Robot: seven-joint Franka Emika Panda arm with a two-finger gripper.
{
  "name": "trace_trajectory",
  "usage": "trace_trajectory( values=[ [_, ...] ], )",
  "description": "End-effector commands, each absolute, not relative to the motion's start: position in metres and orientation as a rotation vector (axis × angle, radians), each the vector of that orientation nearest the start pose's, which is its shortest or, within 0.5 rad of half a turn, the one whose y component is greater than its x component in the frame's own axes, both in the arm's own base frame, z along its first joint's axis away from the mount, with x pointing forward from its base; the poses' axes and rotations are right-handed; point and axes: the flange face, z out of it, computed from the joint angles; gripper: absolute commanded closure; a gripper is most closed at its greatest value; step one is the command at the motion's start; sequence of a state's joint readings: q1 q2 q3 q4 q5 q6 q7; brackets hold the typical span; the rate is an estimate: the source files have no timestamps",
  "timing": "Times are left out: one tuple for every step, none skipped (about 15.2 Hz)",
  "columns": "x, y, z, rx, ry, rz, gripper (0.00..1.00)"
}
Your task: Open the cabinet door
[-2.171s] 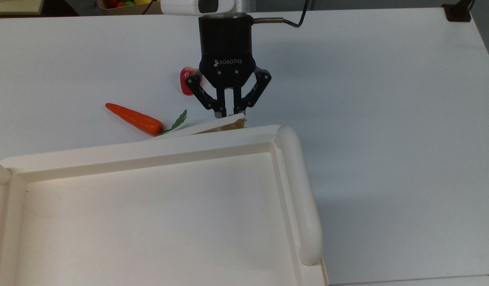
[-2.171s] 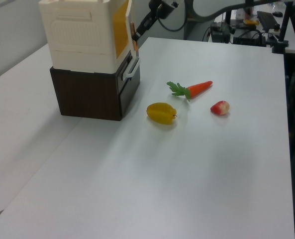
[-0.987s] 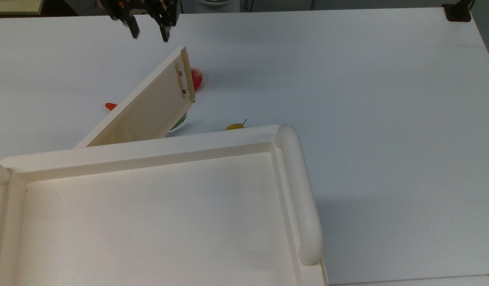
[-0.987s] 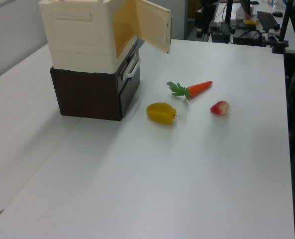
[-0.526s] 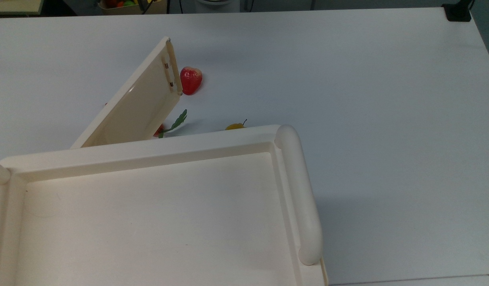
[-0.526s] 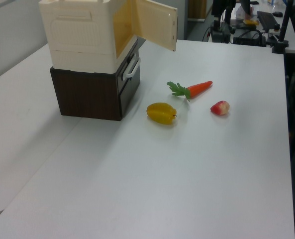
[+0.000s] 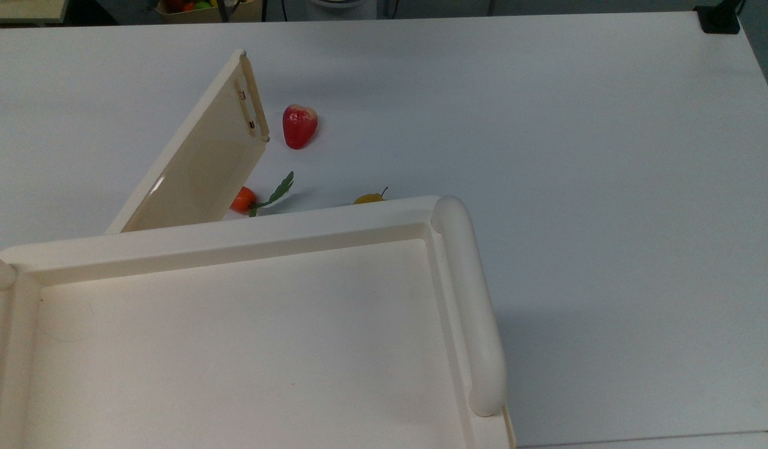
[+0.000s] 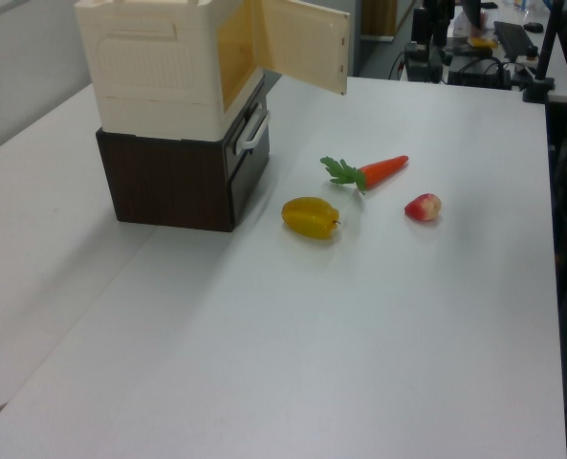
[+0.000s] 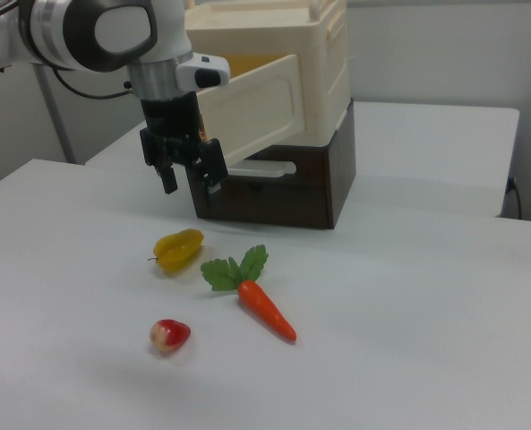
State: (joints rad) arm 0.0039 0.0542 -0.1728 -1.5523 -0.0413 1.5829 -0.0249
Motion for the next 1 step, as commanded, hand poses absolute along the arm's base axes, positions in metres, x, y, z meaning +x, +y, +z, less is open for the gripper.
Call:
trace_trajectory(
  values=[
    [0.5541,-0.1051,0.6062,-3.194,0.206,0.040,0.00]
  ],
)
